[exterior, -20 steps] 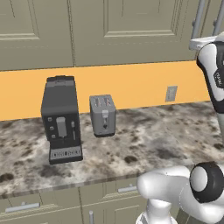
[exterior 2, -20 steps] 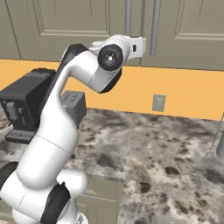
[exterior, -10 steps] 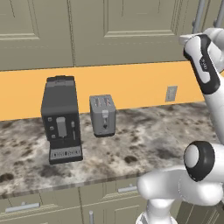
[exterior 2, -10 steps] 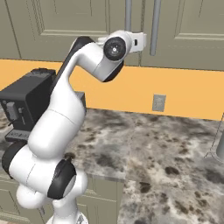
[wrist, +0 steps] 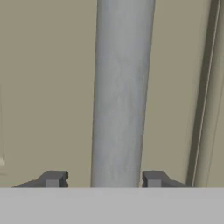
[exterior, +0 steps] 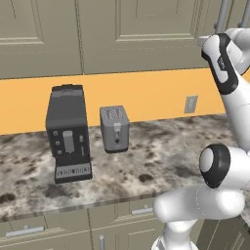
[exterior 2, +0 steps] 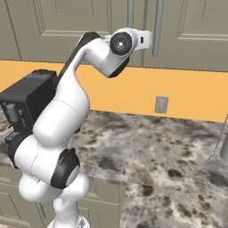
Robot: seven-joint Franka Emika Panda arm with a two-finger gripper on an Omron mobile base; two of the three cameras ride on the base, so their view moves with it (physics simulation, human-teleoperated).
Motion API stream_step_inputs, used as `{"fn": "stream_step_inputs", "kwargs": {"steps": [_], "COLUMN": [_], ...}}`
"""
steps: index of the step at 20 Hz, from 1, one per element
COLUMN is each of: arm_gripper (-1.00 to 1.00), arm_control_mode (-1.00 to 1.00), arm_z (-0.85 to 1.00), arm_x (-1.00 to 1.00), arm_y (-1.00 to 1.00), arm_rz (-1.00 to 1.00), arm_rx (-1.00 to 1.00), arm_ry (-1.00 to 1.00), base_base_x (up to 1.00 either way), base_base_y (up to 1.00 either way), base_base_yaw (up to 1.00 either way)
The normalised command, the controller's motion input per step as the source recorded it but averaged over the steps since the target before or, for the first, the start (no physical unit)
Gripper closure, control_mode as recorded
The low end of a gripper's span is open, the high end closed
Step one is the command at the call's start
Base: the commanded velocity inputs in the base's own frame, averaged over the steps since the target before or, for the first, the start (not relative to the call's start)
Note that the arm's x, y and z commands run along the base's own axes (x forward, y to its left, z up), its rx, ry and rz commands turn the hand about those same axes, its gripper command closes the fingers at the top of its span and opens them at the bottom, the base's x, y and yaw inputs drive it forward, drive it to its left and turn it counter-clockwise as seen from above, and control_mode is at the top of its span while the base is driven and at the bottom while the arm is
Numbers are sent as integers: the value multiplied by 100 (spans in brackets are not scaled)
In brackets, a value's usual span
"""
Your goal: Open the cabinet, retrieve the rolling pin, and place it next to the meat on the cutting board to prepare for tenderizing.
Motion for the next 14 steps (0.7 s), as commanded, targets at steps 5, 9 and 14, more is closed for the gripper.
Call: {"fn": "stream_step_inputs", "kwargs": {"steps": [5, 9, 14], "arm_gripper": [100, 100, 100], "arm_control_mode": [-100, -100, -100], "arm_z": [-3, 0, 0], "arm_x": [36, 1, 9], "arm_y": [1, 0, 0], "arm_rz": [0, 0, 0], "arm_rx": [0, 0, 0], "arm_ry": [8, 1, 0], "base_base_x": [0, 0, 0], "base_base_y": [0, 0, 0], "base_base_yaw": [0, 0, 0]}}
